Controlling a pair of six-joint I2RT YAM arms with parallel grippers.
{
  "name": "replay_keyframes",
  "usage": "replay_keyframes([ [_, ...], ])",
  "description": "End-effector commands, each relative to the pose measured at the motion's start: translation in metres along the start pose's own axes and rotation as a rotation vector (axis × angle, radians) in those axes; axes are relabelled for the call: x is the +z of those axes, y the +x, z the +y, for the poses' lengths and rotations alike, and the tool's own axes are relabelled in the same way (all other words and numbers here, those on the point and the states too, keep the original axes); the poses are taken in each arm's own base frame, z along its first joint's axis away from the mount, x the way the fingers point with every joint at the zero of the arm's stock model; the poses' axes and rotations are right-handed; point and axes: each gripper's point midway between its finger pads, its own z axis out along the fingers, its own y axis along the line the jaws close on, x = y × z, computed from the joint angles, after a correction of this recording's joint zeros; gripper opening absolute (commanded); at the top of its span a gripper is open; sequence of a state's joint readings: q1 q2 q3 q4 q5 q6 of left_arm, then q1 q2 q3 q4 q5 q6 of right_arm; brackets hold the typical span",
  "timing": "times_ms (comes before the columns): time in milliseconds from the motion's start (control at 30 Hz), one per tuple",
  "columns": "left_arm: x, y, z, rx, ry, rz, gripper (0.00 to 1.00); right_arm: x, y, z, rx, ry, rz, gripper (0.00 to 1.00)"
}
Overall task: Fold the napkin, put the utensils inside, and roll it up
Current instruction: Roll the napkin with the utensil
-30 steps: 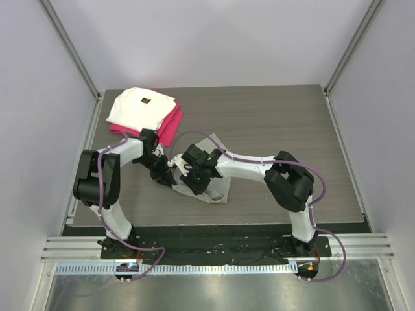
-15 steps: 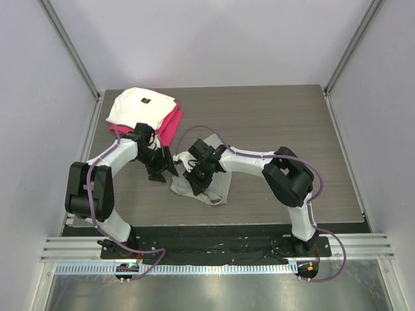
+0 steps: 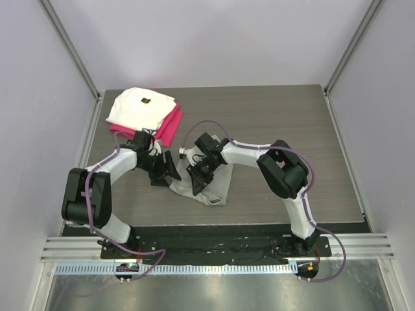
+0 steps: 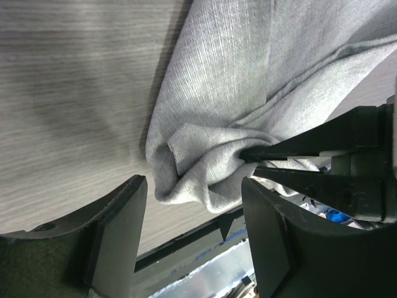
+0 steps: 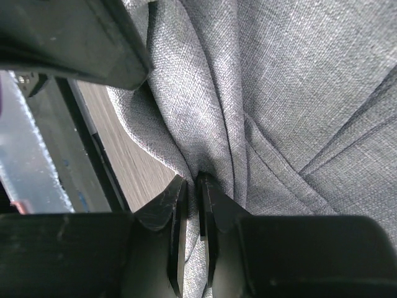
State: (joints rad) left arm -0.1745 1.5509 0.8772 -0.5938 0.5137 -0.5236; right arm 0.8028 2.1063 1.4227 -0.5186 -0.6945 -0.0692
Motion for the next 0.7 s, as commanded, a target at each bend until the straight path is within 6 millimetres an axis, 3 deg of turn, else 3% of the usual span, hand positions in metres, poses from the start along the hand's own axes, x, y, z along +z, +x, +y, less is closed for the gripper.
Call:
replay_keyframes([
  [0,0.007,-0.01,0.001,0.001,0.012,-0.032,0.65,0.018,0.044,-0.014,0.103,-0.009,0.136,0.19],
  [467,0.027,-0.01,0.019,-0.027,-0.043,-0.013,0.5,0.018,0.043,-0.023,0.145,-0.032,0.138,0.19],
  [667,0.038,-0.012,0.011,-0.059,0.003,-0.005,0.26,0.015,0.036,-0.023,0.134,-0.013,0.125,0.2],
])
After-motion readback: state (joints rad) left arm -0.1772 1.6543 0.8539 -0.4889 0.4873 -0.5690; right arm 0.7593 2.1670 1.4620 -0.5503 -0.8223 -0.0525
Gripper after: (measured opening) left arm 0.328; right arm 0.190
